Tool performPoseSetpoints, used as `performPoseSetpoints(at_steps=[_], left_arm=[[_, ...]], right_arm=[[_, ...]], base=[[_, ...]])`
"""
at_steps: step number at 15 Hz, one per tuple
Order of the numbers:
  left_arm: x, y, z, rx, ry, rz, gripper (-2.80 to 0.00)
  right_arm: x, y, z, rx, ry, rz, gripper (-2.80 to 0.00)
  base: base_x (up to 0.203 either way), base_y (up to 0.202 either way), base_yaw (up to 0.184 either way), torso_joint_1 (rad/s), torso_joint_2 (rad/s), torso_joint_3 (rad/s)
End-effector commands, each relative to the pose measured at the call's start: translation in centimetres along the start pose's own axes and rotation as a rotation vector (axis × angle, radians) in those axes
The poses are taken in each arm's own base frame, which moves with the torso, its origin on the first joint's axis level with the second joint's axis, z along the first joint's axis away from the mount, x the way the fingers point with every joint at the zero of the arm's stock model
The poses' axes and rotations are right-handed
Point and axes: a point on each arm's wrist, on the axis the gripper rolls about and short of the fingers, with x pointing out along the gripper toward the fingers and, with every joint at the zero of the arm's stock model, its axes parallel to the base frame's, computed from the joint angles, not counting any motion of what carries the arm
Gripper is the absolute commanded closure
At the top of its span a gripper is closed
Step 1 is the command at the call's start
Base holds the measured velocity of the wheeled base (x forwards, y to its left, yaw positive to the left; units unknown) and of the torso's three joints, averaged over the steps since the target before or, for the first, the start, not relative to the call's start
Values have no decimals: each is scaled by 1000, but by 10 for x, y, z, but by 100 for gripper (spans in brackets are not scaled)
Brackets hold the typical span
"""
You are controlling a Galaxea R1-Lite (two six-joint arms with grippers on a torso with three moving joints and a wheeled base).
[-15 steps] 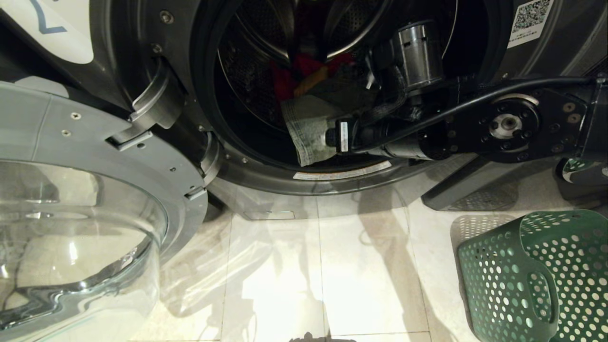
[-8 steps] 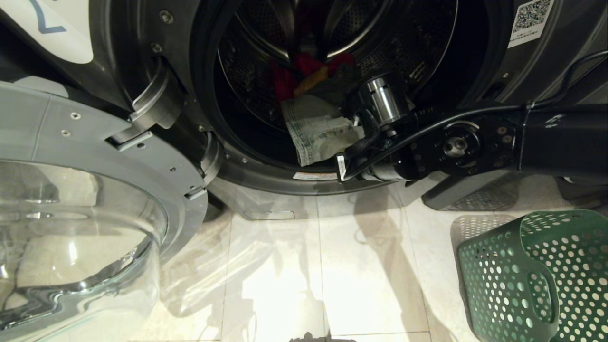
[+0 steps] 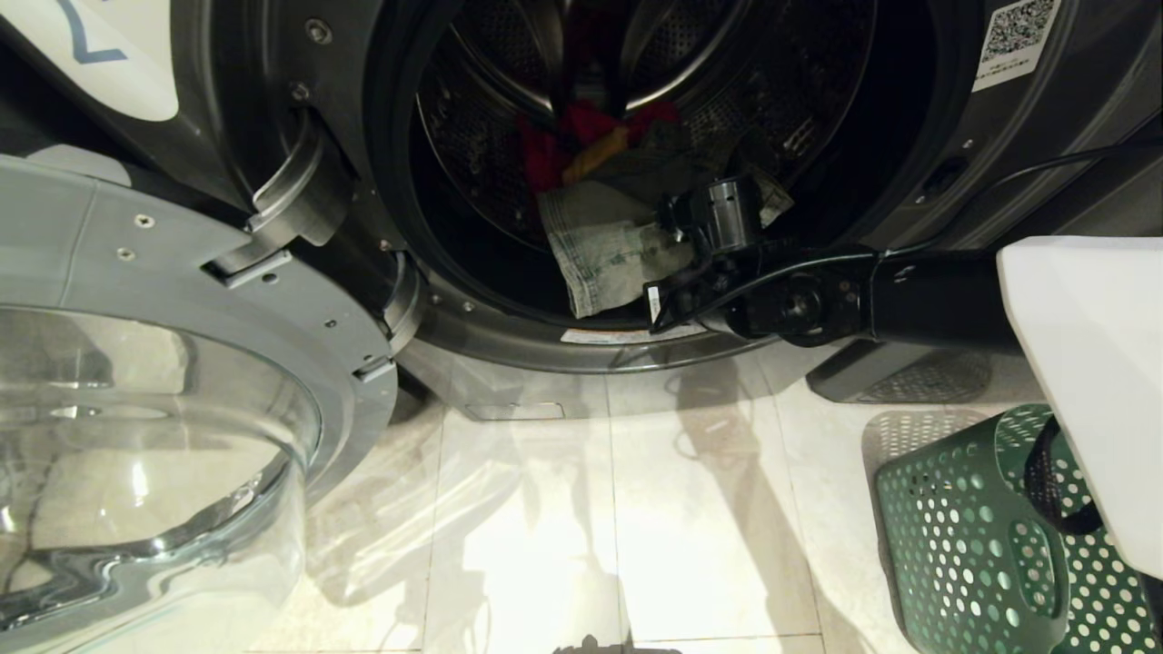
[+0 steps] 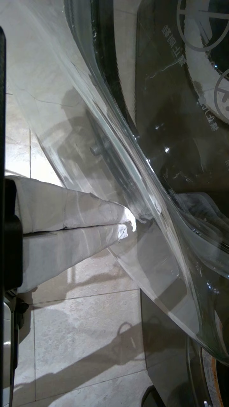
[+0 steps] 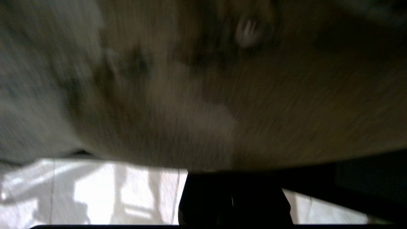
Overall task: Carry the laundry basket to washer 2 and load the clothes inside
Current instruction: Place the clothes into the washing machine
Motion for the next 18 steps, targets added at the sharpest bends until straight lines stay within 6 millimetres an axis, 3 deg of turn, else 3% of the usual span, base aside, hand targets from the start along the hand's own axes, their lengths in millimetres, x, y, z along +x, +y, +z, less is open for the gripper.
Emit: performPoseSetpoints(at_steps=[1,4,7,10,14,18], left_arm=[[2,0,-11,0,40,2,0],[2,0,-11,0,39,2,0],[2,0,-11,0,40,2,0],[2,0,-11,0,40,2,0],[2,0,-11,0,40,2,0],[2,0,-11,0,39,2,0]], right_arm=[[4,5,7,43,-109,16,0],[-2,13,21,87,-243,47,0],[-5,13,41,147,-495,53,0],[18,14,22,114,-528,28,0],[40,-8,10,123,-512,-54,0],[40,-11,15,63,-740,-75,0]], base=[[0,0,0,0,0,0],[0,0,0,0,0,0],[0,0,0,0,0,0],[0,0,0,0,0,0],[0,0,0,0,0,0],[0,0,0,0,0,0]])
